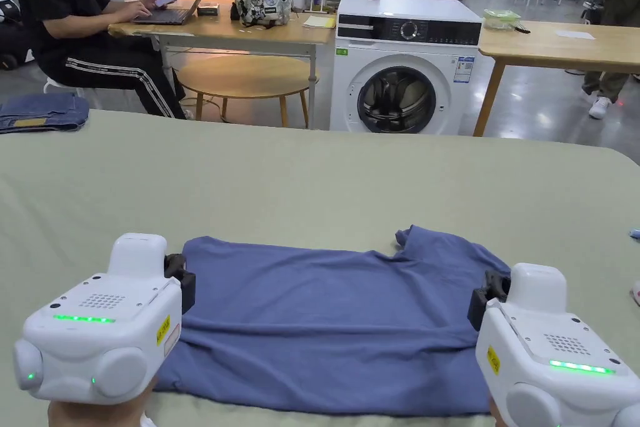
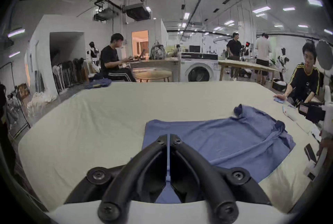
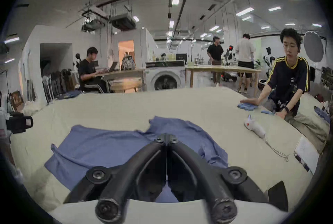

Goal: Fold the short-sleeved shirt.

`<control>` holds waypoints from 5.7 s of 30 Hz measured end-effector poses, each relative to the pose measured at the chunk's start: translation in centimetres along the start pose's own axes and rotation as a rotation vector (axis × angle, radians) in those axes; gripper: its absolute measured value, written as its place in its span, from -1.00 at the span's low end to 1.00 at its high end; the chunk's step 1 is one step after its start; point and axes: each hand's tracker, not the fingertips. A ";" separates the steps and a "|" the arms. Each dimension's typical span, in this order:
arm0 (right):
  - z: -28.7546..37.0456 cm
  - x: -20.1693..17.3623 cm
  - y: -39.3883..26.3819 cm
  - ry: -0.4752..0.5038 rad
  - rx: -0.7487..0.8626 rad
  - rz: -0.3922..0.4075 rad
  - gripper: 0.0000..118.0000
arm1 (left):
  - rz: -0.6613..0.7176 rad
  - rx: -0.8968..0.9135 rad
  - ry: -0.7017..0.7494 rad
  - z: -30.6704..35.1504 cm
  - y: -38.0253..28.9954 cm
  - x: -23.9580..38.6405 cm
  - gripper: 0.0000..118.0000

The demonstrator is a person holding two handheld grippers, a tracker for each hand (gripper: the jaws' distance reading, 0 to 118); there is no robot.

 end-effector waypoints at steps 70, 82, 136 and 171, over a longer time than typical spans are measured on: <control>-9.4 15.1 -7.0 0.020 -0.858 0.045 -0.16 | 0.046 -0.642 -0.039 -3.6 -5.8 -6.1 -0.98; -6.1 13.3 -4.7 -0.004 -0.744 0.055 -0.94 | 0.059 -0.622 -0.048 -3.0 -4.9 -6.4 -0.98; 4.1 1.3 -0.6 -0.031 -0.017 0.063 -0.80 | -0.022 -0.013 0.018 4.2 0.2 -2.2 -0.51; -3.5 -2.9 -0.9 -0.004 -0.085 0.136 -1.00 | 0.204 -0.742 -0.115 -24.4 2.3 -11.2 0.02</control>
